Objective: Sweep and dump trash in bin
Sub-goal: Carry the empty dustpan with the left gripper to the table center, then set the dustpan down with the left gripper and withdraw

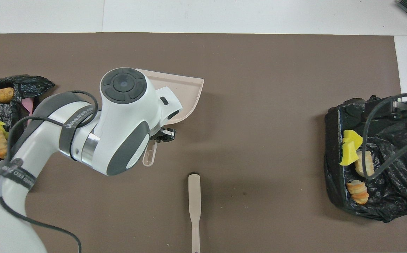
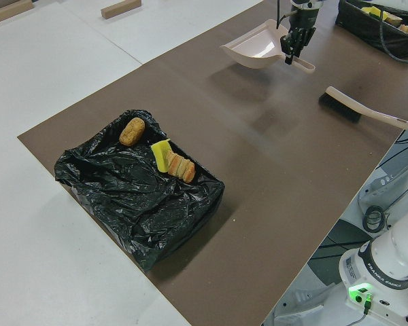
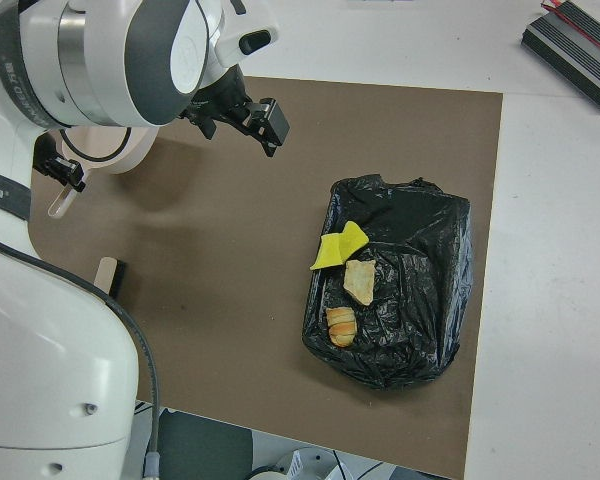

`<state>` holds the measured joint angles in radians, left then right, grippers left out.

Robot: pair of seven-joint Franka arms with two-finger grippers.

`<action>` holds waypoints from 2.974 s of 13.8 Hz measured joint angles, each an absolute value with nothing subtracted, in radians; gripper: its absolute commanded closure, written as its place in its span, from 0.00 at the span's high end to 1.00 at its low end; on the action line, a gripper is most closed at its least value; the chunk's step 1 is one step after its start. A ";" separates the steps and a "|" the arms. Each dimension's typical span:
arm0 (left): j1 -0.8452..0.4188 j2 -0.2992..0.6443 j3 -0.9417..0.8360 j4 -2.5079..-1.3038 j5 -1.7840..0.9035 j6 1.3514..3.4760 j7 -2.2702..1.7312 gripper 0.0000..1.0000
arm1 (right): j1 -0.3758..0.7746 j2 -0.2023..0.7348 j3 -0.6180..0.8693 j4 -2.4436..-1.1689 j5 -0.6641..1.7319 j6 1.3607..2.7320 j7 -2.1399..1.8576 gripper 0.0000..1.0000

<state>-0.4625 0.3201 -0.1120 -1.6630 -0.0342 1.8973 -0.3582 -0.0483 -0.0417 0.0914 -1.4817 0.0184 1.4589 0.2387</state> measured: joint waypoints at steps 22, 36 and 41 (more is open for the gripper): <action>-0.356 0.374 -0.074 -1.637 -0.038 2.056 -0.409 1.00 | 0.034 -0.044 0.024 -1.482 0.018 1.395 0.201 1.00; -0.028 0.180 -0.069 -1.626 -0.038 1.832 0.049 1.00 | 0.032 -0.046 0.016 -1.481 0.018 1.395 0.176 1.00; -0.019 0.087 -0.071 -1.625 -0.016 1.698 0.091 1.00 | 0.032 -0.047 0.016 -1.481 0.018 1.395 0.176 1.00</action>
<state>-0.0186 0.0866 -0.0708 -1.6249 -0.0158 1.6978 0.0912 0.0323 -0.0466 0.0157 -1.4815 0.0184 1.3952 0.1764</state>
